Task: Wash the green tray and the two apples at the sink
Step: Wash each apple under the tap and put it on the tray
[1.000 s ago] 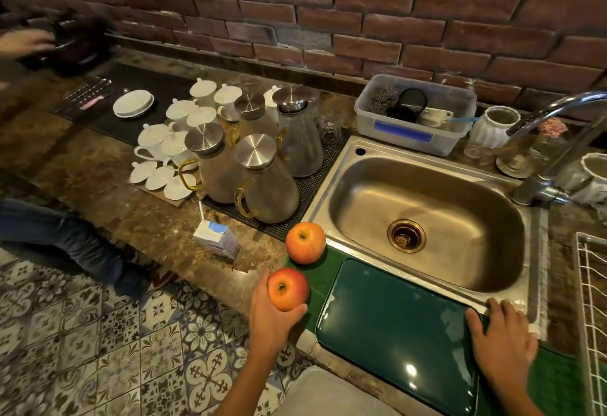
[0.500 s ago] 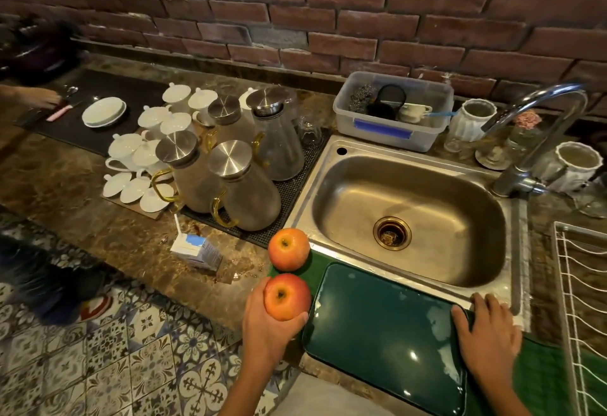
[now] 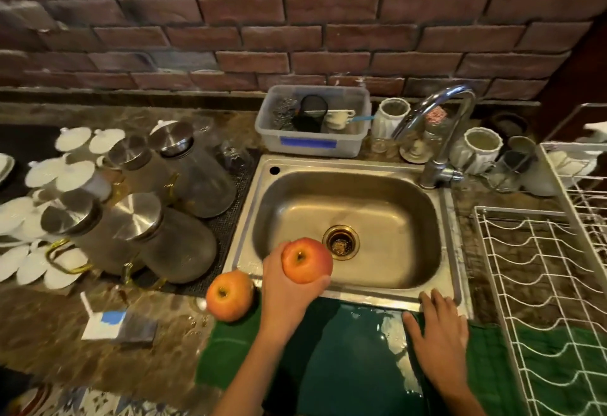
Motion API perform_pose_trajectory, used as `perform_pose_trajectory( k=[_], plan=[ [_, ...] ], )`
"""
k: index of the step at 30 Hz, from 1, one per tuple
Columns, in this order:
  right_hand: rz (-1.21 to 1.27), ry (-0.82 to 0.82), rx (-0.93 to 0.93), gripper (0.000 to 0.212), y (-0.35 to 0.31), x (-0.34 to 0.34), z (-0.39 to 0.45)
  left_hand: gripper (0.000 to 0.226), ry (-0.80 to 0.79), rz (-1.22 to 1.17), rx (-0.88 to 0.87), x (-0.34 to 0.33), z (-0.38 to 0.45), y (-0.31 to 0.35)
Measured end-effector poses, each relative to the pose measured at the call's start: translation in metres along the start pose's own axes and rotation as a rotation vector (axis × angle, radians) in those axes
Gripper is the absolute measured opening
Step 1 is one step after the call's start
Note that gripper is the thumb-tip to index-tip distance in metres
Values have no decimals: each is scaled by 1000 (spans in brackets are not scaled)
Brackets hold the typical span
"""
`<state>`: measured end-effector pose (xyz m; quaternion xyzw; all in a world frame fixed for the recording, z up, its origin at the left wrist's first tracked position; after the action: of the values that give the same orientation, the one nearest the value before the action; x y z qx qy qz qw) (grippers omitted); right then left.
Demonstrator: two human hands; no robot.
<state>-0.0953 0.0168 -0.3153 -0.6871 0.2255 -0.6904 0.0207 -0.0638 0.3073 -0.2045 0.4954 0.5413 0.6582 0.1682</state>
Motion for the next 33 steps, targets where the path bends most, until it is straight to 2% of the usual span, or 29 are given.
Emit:
perform_pose_trajectory(
  k=[4, 9, 12, 15, 17, 18, 21, 22, 25, 28, 30, 33],
  plan=[
    [-33, -22, 5, 72, 0, -3, 1, 95, -52, 7, -30, -43, 30, 28],
    [-74, 17, 0, 75, 5, -7, 5, 90, -98, -4, -56, -91, 57, 54],
    [-105, 46, 41, 83, 9, -7, 8, 90, -129, -1, -71, -115, 69, 64],
    [7, 3, -6, 90, 9, -9, 13, 96, -149, 23, -88, -130, 80, 68],
    [179, 11, -102, 95, 2, -3, 26, 99, -163, 42, -82, -136, 85, 67],
    [308, 61, -181, 91, -8, 10, 37, 100, -168, 48, -78, -139, 87, 67],
    [559, 146, -341, 37, -31, 49, 100, 101, -168, 61, -67, -143, 92, 65],
    [602, 189, -354, 30, -39, 63, 127, 101, -169, 64, -65, -144, 93, 65],
    [728, 320, -384, 46, -58, 96, 204, 97, -176, 70, -76, -146, 95, 67],
    [835, 388, -553, 49, -61, 106, 266, 94, -176, 65, -88, -145, 96, 69],
    [820, 384, -648, 47, -55, 103, 294, 95, -185, 72, -88, -145, 96, 69],
    [772, 356, -690, 50, -41, 87, 315, 96, -186, 86, -79, -146, 95, 68]
  ],
)
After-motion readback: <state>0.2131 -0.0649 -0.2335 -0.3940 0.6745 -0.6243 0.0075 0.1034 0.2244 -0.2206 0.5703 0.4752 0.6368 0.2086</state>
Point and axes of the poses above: each hand's wrist, its own z-axis towards the middle knuckle, its own x-axis out of the back of the hand, y = z × x, the point moved 4 cm from there along z, towards the middle knuckle, and after that the axes turned 14 degrees about y, right-handed, at the moved point
